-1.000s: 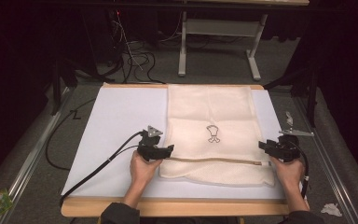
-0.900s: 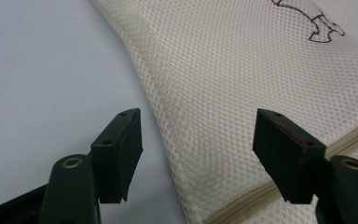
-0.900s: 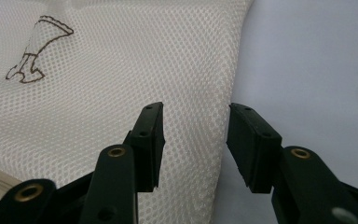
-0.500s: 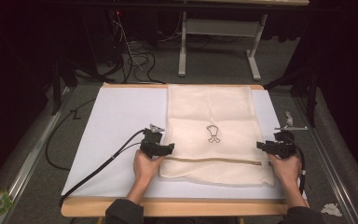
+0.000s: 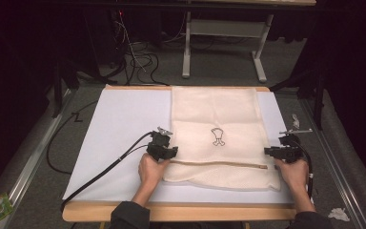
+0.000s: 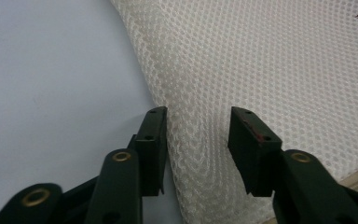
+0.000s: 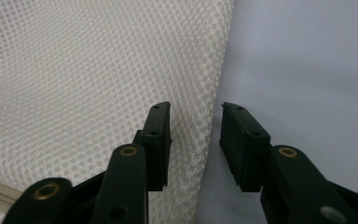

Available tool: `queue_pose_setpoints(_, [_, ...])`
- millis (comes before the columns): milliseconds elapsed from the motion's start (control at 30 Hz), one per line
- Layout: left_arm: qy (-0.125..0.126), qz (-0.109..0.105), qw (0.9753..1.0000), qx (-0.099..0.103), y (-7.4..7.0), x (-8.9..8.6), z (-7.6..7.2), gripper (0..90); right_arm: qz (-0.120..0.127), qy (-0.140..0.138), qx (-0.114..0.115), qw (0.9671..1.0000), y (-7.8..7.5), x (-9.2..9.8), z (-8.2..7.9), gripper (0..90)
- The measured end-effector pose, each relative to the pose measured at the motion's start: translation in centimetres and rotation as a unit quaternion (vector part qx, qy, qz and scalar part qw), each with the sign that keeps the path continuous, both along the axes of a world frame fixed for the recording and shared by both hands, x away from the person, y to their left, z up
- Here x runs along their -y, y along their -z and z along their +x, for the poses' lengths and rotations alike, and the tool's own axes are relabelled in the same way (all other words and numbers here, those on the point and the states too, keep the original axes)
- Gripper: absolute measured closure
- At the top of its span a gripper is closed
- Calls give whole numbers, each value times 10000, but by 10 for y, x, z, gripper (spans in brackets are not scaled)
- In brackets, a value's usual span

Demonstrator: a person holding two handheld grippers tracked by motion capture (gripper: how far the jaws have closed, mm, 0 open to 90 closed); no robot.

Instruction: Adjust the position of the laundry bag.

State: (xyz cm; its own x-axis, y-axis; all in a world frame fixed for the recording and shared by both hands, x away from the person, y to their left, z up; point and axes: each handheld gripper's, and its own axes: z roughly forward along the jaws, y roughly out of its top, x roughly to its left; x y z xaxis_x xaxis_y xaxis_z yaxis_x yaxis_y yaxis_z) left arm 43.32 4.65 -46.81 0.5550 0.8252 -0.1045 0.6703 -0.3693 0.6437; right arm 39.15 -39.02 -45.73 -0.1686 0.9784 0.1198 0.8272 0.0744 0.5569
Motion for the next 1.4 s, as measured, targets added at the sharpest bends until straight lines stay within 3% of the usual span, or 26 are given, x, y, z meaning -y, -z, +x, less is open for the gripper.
queue_pose_setpoints(100, [55,-27,10000,-68,-1,-2,2,672,-80,-94,-21,9999,0,-3,0,735])
queue_pose_setpoints(200, [191,-79,9997,-118,-1,2,2,822,-130,-302,-29,9995,-1,-8,1,852])
queue_pose_setpoints(300, [237,-156,9995,-143,-2,1,4,844,-168,-368,32,9992,-2,-9,0,867])
queue_pose_setpoints(333, [248,-195,9994,-132,-3,0,4,852,-76,-365,92,9993,-3,-8,-1,871])
queue_pose_setpoints(567, [315,-453,9984,110,-16,-11,-1,853,136,-410,260,9987,-7,-4,-5,874])
queue_pose_setpoints(800, [300,-432,9983,245,-21,-26,-5,853,387,-526,414,9970,-7,-8,-11,874])
queue_pose_setpoints(900, [237,-538,9978,313,-21,-34,-8,853,387,-567,440,9967,-8,-12,-12,875])
queue_pose_setpoints(1100, [116,-554,9979,328,-19,-48,-8,853,388,-686,464,9958,-8,-27,-9,875])
queue_pose_setpoints(1167, [53,-413,9984,377,-19,-52,-9,853,457,-724,482,9952,-8,-31,-8,875])
queue_pose_setpoints(1400, [-38,-353,9982,477,-20,-62,-14,852,563,-847,570,9932,-8,-38,-7,875])
